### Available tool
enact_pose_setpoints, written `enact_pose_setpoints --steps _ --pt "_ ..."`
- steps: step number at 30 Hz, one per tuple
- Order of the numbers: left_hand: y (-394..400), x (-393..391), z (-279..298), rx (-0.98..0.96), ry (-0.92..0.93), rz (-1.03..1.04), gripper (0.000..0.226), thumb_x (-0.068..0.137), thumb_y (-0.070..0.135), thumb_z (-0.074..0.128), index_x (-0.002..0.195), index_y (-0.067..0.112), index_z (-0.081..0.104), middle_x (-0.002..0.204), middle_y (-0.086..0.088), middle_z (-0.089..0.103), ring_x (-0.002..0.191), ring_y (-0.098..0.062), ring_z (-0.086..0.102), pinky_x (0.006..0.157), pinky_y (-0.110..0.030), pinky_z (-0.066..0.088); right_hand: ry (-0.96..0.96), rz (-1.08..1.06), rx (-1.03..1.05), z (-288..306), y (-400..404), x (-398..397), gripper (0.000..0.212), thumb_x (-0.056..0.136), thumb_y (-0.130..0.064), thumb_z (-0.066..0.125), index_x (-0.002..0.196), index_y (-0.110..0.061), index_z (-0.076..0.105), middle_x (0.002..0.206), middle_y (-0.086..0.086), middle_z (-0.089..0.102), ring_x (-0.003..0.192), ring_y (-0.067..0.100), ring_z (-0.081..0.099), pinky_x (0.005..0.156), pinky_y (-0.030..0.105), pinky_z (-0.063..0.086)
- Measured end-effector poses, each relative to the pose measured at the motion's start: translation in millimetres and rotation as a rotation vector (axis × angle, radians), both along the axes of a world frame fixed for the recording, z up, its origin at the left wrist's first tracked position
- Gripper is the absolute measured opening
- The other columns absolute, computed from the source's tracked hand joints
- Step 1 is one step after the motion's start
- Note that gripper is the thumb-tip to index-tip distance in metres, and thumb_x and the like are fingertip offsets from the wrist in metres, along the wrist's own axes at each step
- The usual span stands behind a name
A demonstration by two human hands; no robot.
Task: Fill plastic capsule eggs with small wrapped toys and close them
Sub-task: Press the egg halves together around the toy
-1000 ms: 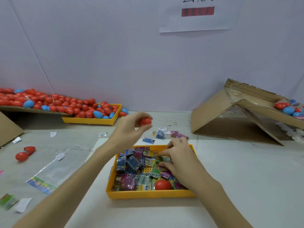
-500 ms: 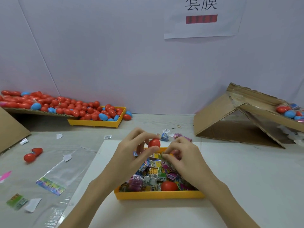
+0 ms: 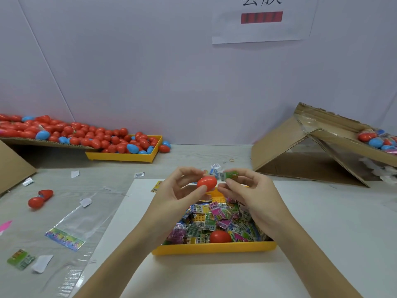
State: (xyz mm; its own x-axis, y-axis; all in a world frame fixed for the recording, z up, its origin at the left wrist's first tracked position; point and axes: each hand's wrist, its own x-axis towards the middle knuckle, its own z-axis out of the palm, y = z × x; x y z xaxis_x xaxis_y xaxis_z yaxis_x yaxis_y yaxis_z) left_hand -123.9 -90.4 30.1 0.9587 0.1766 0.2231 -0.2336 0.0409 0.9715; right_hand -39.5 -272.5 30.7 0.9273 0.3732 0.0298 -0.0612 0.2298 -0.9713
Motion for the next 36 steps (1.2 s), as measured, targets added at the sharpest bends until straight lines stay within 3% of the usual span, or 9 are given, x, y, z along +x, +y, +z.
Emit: enact_pose_setpoints --steps 4,9,12,16,21,25,29,33,36 --pt "-3.8 0.4 -2.8 0.106 0.035 0.015 0.021 0.096 0.018 0.07 0.117 0.019 0.071 0.112 0.005 0.076 0.099 -0.017 0.075 0.082 -0.018 0.058 0.076 0.045 0.085 0.6 -2.0 1.3 0.027 0.09 -0.013 0.075 0.113 0.002 0.072 0.106 0.022 0.076 0.101 0.029 0.077 0.083 0.031 0.063" --pt "-0.7 3.8 -10.4 0.153 0.099 0.065 0.021 0.105 0.015 0.056 0.107 0.024 0.075 0.105 0.002 0.074 0.087 -0.017 0.073 0.075 -0.023 0.057 -0.013 -0.042 -0.192 -3.2 -1.6 1.9 0.019 0.087 -0.035 0.08 0.099 -0.02 0.081 0.091 0.007 0.078 0.082 0.017 0.072 0.058 0.014 0.052" --pt "-4.3 5.5 -9.2 0.068 0.141 0.11 0.034 0.097 0.028 0.046 0.081 0.017 0.074 0.077 -0.014 0.061 0.063 -0.02 0.051 0.058 -0.027 0.041 0.009 0.012 -0.146 -7.3 2.7 1.0 0.021 0.085 -0.031 0.082 0.099 -0.015 0.082 0.088 0.005 0.076 0.089 0.018 0.069 0.081 0.028 0.06" --pt "-12.4 1.4 -9.1 0.236 0.135 0.15 0.04 0.094 0.06 0.057 0.087 0.022 0.07 0.066 0.011 0.056 0.061 -0.003 0.052 0.058 -0.015 0.043 -0.048 0.106 -0.161 -7.8 8.7 -7.2 0.017 0.084 -0.034 0.081 0.095 -0.021 0.083 0.087 0.001 0.077 0.088 0.009 0.071 0.078 0.022 0.057" --pt "-12.8 -0.4 -9.4 0.354 0.083 0.26 0.007 0.093 0.032 0.074 0.091 0.029 0.068 0.087 0.018 0.065 0.083 -0.001 0.063 0.069 -0.014 0.052 -0.086 0.14 -0.156 -6.3 10.5 -10.3 0.019 0.088 -0.027 0.079 0.105 -0.019 0.081 0.095 0.004 0.079 0.09 0.009 0.073 0.075 0.02 0.056" --pt "-5.2 -2.1 -9.0 0.65 -0.064 0.309 0.012 0.092 0.018 0.077 0.095 0.027 0.07 0.091 0.016 0.068 0.092 -0.004 0.064 0.076 -0.011 0.049 -0.239 0.212 -0.294 0.7 2.0 -6.9 0.037 0.091 -0.031 0.078 0.126 -0.031 0.07 0.109 -0.006 0.077 0.1 0.008 0.074 0.082 0.022 0.06" --pt "-2.2 -3.2 -10.4 0.925 -0.148 0.272 0.013 0.091 0.015 0.077 0.102 0.018 0.071 0.098 0.006 0.066 0.093 -0.006 0.061 0.077 -0.009 0.045 -0.572 0.145 -0.558 -0.5 0.5 -5.0 0.015 0.09 -0.022 0.08 0.105 -0.026 0.08 0.092 -0.014 0.077 0.091 0.001 0.072 0.08 0.018 0.058" --pt "-1.2 -4.8 -6.3 0.654 0.028 0.104 0.029 0.096 0.037 0.067 0.124 0.027 0.066 0.11 0.012 0.064 0.1 0.001 0.061 0.082 -0.009 0.047 -0.553 0.023 -0.541 -4.3 -0.4 -2.8 0.003 0.087 -0.027 0.083 0.089 -0.025 0.081 0.078 -0.008 0.076 0.075 0.004 0.071 0.068 0.017 0.054" --pt "1.1 -4.9 1.4 0.308 0.12 -0.03 0.037 0.104 0.022 0.057 0.14 0.031 0.059 0.098 0.0 0.067 0.084 -0.001 0.066 0.081 -0.014 0.051 -0.353 -0.011 -0.362 -3.4 -5.2 -0.4 0.017 0.086 -0.039 0.081 0.082 -0.022 0.08 0.074 0.0 0.075 0.066 0.007 0.066 0.059 0.018 0.051"
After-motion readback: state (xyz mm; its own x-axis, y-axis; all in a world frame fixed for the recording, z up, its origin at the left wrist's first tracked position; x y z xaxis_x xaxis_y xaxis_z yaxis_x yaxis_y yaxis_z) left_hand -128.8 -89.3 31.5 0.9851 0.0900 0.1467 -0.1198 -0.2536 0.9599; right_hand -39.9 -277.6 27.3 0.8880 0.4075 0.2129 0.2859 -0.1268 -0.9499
